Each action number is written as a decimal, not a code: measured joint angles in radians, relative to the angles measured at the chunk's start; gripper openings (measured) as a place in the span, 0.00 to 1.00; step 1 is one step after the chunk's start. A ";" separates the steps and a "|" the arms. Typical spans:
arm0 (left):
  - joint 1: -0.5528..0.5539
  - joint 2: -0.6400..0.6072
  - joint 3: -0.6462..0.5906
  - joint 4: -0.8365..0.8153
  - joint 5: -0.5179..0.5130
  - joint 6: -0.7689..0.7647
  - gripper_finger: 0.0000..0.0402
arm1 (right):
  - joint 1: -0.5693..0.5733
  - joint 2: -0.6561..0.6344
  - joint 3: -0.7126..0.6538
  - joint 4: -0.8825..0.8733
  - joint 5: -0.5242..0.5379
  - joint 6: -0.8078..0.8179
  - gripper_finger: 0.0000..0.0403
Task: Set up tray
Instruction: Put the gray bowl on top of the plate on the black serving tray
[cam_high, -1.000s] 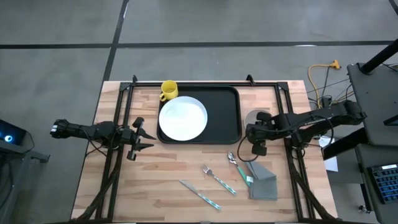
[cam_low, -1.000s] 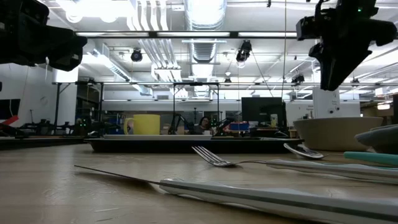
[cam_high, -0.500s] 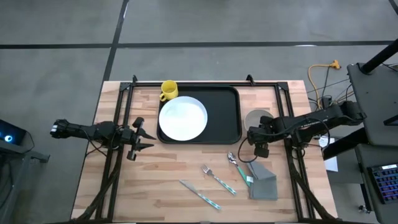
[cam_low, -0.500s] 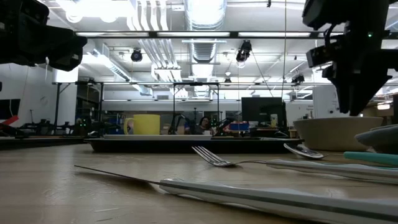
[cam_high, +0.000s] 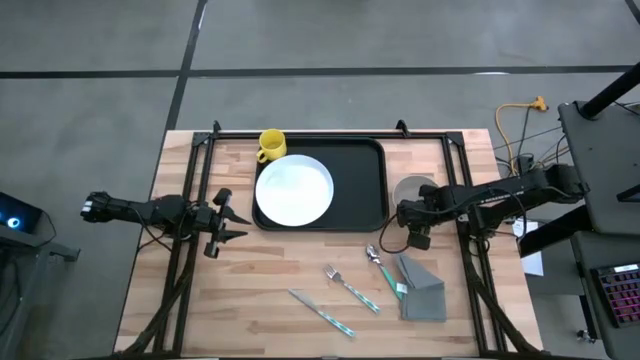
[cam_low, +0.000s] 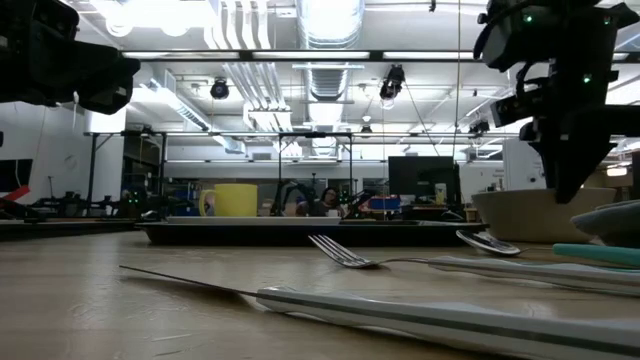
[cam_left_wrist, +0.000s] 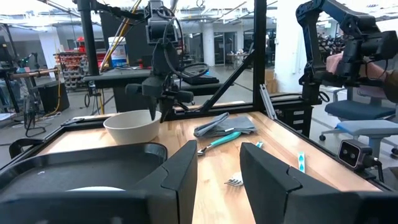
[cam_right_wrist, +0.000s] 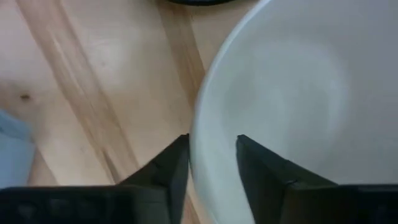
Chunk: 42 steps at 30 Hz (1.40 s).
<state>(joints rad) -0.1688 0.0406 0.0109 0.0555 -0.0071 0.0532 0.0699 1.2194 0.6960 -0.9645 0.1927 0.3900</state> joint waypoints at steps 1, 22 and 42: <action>0.000 0.000 0.000 0.000 0.000 0.000 0.25 | -0.004 0.000 0.000 0.000 -0.010 -0.001 0.23; 0.000 0.000 0.000 0.000 0.000 0.000 0.25 | -0.063 0.023 0.206 0.006 0.178 -0.205 0.02; 0.000 0.000 0.000 0.000 0.000 0.000 0.25 | -0.102 0.607 0.846 0.030 0.130 -0.730 0.02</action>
<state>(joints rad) -0.1690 0.0406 0.0109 0.0553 -0.0072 0.0533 -0.0318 1.8269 1.5417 -0.9347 0.3225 -0.3397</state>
